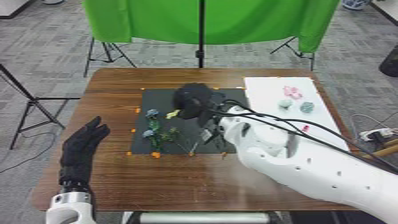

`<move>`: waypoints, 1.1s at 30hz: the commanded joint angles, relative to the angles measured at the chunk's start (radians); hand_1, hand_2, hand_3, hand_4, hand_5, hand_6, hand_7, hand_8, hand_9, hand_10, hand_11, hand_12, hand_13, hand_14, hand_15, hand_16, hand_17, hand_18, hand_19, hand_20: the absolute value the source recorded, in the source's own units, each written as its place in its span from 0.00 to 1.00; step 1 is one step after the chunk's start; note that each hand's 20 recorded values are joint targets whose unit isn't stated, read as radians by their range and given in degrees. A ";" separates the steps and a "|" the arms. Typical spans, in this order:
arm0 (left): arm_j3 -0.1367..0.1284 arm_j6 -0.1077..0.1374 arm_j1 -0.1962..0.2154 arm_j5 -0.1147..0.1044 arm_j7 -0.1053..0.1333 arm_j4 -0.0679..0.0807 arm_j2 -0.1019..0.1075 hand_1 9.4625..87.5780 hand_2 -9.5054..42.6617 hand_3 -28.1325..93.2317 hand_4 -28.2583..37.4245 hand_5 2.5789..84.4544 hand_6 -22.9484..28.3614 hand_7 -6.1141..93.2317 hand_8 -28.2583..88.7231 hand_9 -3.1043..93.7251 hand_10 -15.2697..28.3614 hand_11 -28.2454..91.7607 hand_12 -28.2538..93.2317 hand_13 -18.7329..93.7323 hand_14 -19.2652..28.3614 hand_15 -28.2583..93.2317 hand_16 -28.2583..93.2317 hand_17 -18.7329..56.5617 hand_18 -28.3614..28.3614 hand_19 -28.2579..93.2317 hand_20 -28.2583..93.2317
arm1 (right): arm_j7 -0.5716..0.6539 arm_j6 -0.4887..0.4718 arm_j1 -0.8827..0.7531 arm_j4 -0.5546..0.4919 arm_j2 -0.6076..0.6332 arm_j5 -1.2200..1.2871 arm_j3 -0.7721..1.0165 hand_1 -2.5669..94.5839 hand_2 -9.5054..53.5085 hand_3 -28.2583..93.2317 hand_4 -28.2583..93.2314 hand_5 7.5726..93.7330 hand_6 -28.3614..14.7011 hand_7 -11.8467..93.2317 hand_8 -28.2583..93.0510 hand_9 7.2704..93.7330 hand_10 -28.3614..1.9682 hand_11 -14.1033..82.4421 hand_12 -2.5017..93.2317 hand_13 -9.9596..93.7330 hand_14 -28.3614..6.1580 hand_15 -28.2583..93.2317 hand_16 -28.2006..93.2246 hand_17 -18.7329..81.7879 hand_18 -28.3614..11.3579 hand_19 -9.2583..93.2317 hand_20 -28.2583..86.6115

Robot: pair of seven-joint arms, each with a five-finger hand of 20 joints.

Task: Arrange flowers

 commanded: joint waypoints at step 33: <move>0.007 -0.033 -0.010 0.003 -0.021 0.012 0.011 0.24 0.24 0.76 0.08 0.55 0.55 0.14 0.19 0.51 0.67 0.37 0.32 0.49 0.75 0.39 0.22 0.33 0.71 0.29 0.39 | 0.072 -0.117 0.034 0.180 -0.147 -0.103 -0.098 0.66 0.00 0.68 0.10 0.76 0.66 0.33 0.31 0.90 0.65 0.21 0.44 0.95 0.76 0.67 0.52 0.81 0.47 1.00 0.66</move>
